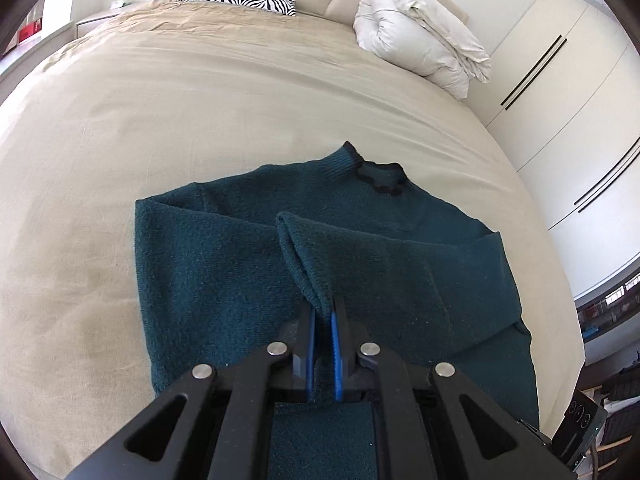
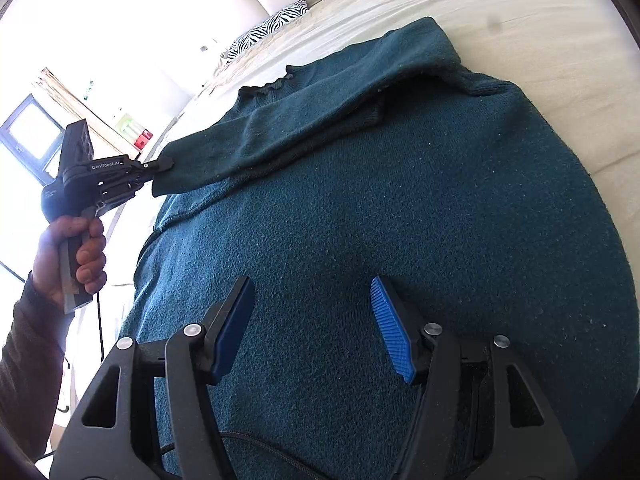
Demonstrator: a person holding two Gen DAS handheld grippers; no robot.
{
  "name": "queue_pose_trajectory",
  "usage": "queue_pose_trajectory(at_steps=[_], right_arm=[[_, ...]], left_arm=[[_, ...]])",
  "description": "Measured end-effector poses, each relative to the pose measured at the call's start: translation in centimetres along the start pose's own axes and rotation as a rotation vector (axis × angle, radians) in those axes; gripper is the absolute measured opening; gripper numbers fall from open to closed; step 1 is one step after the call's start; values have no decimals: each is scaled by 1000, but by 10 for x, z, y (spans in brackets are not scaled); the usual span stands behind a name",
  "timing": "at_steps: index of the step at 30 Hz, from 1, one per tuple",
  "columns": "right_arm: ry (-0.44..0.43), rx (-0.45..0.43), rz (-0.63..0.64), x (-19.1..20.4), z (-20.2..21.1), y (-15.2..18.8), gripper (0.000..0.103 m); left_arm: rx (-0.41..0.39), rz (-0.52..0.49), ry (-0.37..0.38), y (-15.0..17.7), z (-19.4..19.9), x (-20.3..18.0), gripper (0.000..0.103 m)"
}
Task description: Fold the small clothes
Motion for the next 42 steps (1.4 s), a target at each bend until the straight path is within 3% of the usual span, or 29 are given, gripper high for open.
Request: queue_pose_trajectory(at_steps=[6, 11, 19, 25, 29, 32, 37, 42], right_arm=[[-7, 2, -11, 0, 1, -3, 58], [-38, -18, -35, -1, 14, -21, 60], [-162, -142, -137, -39, 42, -132, 60], [-228, -92, -296, -91, -2, -191, 61], [-255, -80, -349, -113, -31, -216, 62], [-321, -85, -425, -127, -49, -233, 62], [-332, -36, -473, -143, -71, -234, 61], [-393, 26, -394, -118, -57, -196, 60]], left_arm=[[20, 39, -21, 8, -21, 17, 8], [16, 72, 12, 8, -26, 25, 8], [-15, 100, 46, 3, -32, 34, 8], [-40, 209, 178, 5, -45, 51, 12], [-97, 150, 172, 8, -47, 48, 12], [-97, 170, 202, 6, -50, 50, 13], [-108, 165, 206, 6, -50, 49, 13], [-110, 169, 213, 7, -50, 49, 13]])
Point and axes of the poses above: each gripper's, at about its wrist camera, not at the fingertips, and z roughly against the way its jaws point, x to its left, y to its underside, the point moved 10 cm from there along -z, roughly the way its jaws point, and after that the axes turned 8 degrees about z, right-handed, at the moved point
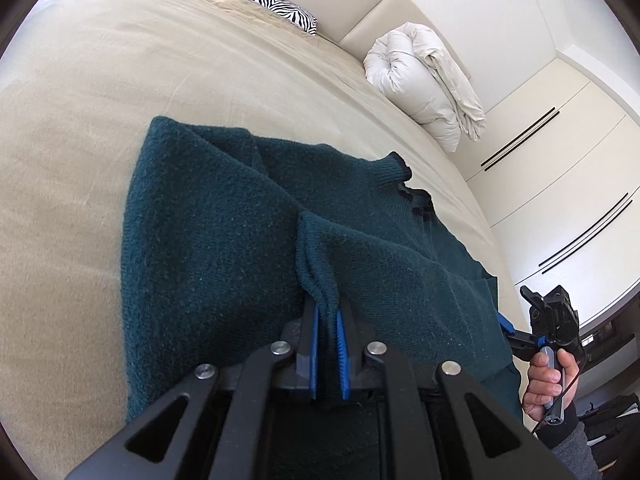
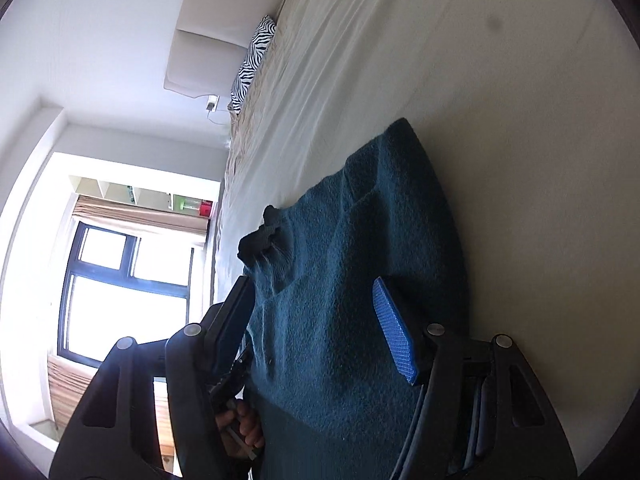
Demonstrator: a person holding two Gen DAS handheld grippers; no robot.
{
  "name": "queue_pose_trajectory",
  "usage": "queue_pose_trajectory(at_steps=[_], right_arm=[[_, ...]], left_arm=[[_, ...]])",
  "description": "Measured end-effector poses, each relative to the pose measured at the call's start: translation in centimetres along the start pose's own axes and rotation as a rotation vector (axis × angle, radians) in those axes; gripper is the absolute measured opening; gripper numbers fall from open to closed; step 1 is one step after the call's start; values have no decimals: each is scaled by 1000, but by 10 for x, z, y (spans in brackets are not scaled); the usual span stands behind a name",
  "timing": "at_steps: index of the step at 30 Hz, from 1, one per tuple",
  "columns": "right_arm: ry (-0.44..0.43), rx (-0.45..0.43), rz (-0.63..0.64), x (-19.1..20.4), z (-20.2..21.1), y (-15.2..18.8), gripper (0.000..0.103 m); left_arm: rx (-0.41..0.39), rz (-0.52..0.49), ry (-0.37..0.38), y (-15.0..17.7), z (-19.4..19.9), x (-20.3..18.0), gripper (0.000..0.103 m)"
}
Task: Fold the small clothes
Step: 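Release the sleeves and open both grippers above the folded sweater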
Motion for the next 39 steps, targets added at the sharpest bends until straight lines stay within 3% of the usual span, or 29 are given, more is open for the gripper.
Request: queue_pose_trajectory(at_steps=[5, 10, 12, 13, 15, 16, 17, 20, 25, 29, 35, 39], right_arm=[[-51, 36, 33, 5, 18, 45, 60], [-96, -32, -31, -8, 52, 66, 60], [-74, -63, -72, -16, 74, 75, 60], [-54, -80, -72, -17, 86, 80, 60], [-1, -103, -51, -16, 111, 94, 61], [27, -108, -34, -16, 124, 104, 62], [61, -114, -11, -14, 135, 116, 62], [113, -134, 33, -7, 166, 151, 62], [204, -175, 64, -2, 207, 203, 62], [322, -144, 136, 1, 232, 246, 62], [465, -82, 228, 0, 250, 288, 62], [495, -64, 213, -3, 255, 304, 62]], left_arm=[[-1, 0, 0, 0, 1, 1, 13], [13, 24, 17, 0, 7, 1, 13], [24, 42, 16, 1, 20, 3, 14], [22, 57, 11, 4, 29, 4, 19], [4, 83, 11, 12, 56, 4, 41], [-17, 91, 2, 17, 73, 5, 58], [-42, 95, 5, 23, 92, 5, 66], [-73, 117, 10, 48, 140, 13, 69], [-21, 114, -76, 112, 187, 40, 69], [8, 127, -113, 155, 217, 55, 69], [41, 118, -120, 199, 242, 57, 69], [98, 96, -113, 222, 246, 49, 69]])
Point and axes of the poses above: each gripper's, at about its wrist camera, not at the fingertips, and z roughly against the way its jaws point, x to its left, y to its underside, the point moved 10 cm from there along -z, roughly the way its jaws point, and after that the axes turned 8 degrees about z, right-handed, at the moved point
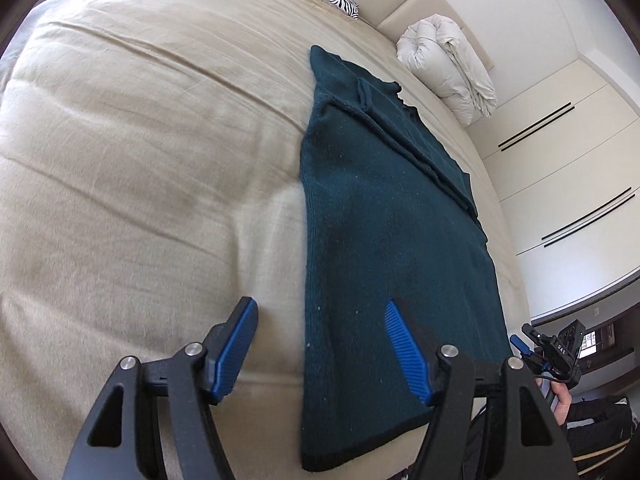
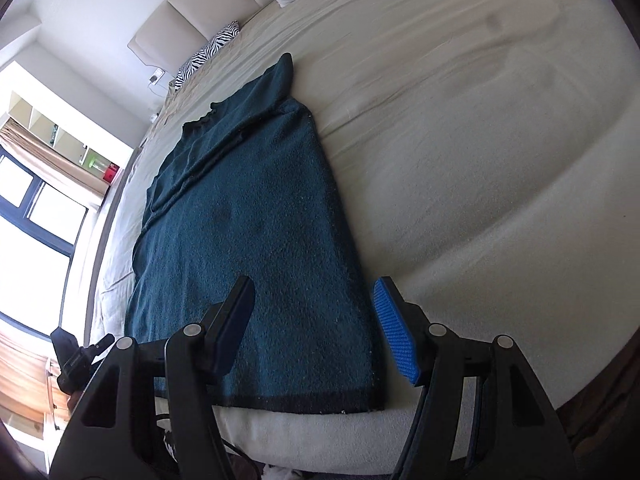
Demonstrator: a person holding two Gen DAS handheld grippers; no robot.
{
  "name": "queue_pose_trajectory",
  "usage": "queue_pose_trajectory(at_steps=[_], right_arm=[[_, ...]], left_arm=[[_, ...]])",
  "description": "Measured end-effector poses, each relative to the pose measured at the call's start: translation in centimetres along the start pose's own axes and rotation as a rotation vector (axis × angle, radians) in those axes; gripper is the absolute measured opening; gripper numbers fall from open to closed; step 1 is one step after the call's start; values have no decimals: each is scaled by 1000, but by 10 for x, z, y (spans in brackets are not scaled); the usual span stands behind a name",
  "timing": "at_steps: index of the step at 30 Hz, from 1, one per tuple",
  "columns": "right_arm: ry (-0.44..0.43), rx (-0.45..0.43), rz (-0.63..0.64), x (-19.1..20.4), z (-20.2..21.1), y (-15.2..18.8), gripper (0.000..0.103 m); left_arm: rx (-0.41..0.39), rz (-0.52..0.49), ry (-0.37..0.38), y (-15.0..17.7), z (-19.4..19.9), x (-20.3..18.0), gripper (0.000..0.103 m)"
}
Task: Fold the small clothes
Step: 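Release the sleeves and open both grippers above the folded sweater, then grasp the sweater hem with both grippers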
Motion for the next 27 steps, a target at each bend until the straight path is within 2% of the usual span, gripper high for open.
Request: queue_pose_trajectory(at_steps=[4, 7, 12, 16, 18, 27], right_arm=[[27, 38, 3, -4, -1, 17, 62], [24, 35, -5, -8, 3, 25, 61], [40, 30, -10, -11, 7, 24, 61], [56, 11, -49, -21, 15, 19, 61], [55, 28, -65, -24, 13, 19, 61], [48, 108, -2, -15, 2, 27, 60]], left_arm=[[47, -40, -28, 21, -1, -3, 70], [64, -66, -45, 32, -1, -3, 70], [77, -74, -62, 35, -3, -3, 70], [87, -113, -105, 35, -7, -6, 66], [95, -133, -123, 37, -8, -7, 65], [143, -139, -106, 47, -10, -9, 65]])
Point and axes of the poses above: each gripper's, at about its wrist camera, not at the fingertips, and z roughly against the way its jaws point, x to its left, y to its underside, the point moved 10 cm from there along -z, roughly the way its jaws point, and after that the axes turned 8 degrees about z, right-handed, at the moved point
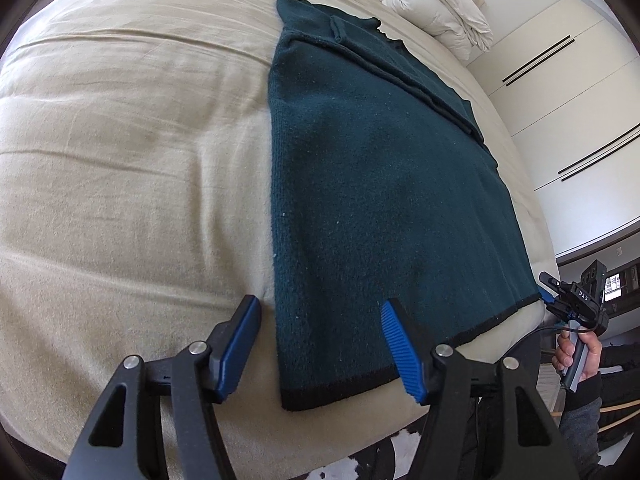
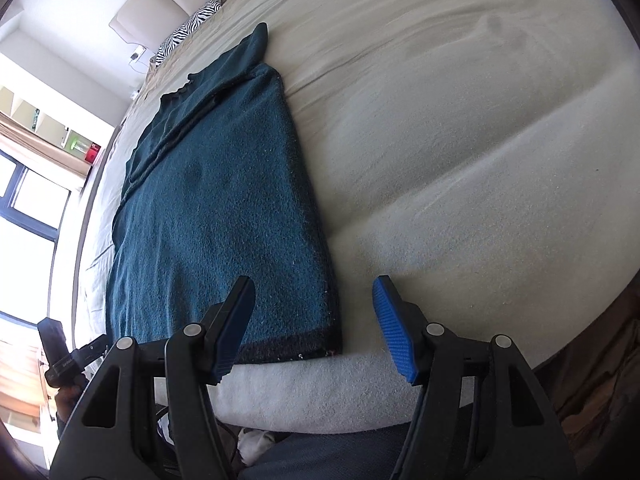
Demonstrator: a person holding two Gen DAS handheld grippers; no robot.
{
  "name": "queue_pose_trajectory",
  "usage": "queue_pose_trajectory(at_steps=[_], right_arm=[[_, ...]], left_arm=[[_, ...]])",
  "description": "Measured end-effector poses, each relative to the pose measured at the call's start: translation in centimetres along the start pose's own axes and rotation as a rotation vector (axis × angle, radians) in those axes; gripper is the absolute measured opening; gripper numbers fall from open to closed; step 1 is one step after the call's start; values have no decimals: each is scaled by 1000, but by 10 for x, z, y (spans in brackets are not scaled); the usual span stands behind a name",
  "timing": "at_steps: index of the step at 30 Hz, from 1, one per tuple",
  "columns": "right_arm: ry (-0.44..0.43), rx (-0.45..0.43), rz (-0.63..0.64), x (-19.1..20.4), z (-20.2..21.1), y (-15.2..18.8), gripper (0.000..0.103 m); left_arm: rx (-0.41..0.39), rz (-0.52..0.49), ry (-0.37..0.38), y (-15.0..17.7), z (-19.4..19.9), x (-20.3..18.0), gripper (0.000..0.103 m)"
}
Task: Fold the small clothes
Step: 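Grasp the sweater hem with both grippers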
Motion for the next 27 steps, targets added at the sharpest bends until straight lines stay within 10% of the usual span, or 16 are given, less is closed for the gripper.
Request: queue_pose_trajectory(at_steps=[11, 20, 27], right_arm=[[-75, 28, -32, -1, -10, 9, 28], [-92, 39, -55, -4, -12, 10, 25], [-78, 38, -30, -1, -9, 13, 8]], left_arm=[[48, 37, 1, 10, 2, 14, 22], [52, 55, 10, 12, 2, 12, 25], [43, 22, -2, 14, 1, 6, 8]])
Point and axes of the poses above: each gripper's, at about its wrist camera, not at the fingertips, and z roughly against the way its jaws point, x to its left, y to its underside, the point moved 10 cm from there along -z, roughly the way its jaws point, and after that the axes turned 8 degrees about z, right-handed, at the moved point
